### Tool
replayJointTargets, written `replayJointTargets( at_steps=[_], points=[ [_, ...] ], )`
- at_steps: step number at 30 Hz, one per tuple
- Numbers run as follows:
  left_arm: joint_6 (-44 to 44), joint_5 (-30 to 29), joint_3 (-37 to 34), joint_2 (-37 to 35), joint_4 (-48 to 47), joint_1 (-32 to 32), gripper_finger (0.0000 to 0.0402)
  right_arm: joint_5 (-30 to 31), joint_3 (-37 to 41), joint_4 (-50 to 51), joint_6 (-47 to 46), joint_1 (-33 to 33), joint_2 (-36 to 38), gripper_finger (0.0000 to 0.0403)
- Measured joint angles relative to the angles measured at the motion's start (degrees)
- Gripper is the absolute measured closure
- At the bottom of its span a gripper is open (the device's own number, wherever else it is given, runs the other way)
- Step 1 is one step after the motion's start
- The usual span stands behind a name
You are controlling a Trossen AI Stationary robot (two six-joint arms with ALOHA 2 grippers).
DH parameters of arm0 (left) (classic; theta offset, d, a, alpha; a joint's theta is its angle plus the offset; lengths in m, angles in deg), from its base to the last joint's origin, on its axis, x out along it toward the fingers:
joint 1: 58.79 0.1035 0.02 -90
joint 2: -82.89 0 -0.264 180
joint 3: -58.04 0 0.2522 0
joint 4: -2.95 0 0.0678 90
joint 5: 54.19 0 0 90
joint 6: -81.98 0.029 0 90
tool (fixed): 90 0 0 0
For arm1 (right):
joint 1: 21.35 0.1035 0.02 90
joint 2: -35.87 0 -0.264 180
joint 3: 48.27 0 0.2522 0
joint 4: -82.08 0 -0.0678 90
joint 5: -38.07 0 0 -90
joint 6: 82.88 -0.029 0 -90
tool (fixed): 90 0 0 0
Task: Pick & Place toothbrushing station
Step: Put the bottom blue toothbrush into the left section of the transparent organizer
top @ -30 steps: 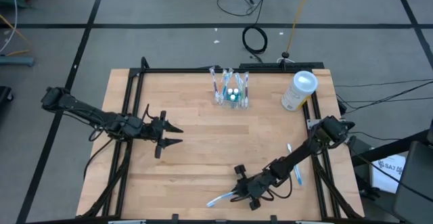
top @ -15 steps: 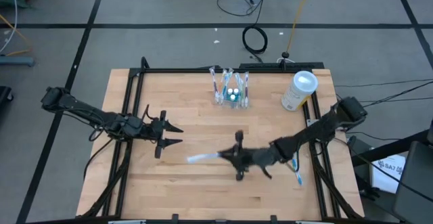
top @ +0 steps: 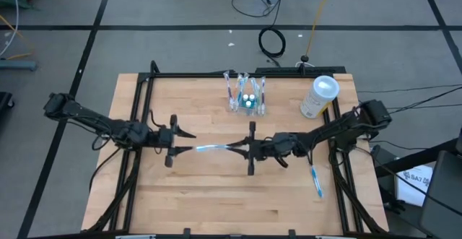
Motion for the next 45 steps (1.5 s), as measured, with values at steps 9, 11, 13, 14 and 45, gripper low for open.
replayJointTargets(
  at_steps=[9, 11, 13, 14, 45],
  points=[
    [2.5, -1.3, 0.0, 0.3, 4.0, 3.7, 0.022, -1.1, 5.3, -10.1, -4.7, -2.6, -0.4, 0.038],
    [3.5, -1.0, 0.0, 1.9, 5.7, 5.1, 0.022, -3.1, 5.7, -12.2, -4.7, -3.1, -0.1, 0.0381],
    [3.8, -0.9, 0.0, 3.9, 8.0, 6.4, 0.022, -4.3, 6.2, -13.1, -5.1, -3.5, -0.2, 0.0379],
    [3.8, -0.9, 0.0, 5.2, 10.2, 7.0, 0.022, -4.5, 6.3, -13.1, -5.3, -3.6, -0.4, 0.0378],
    [8.1, 17.2, 11.3, 28.2, 35.8, 15.9, 0.022, -4.6, 6.2, -14.4, -5.1, -7.9, -0.3, 0.0374]
  ],
)
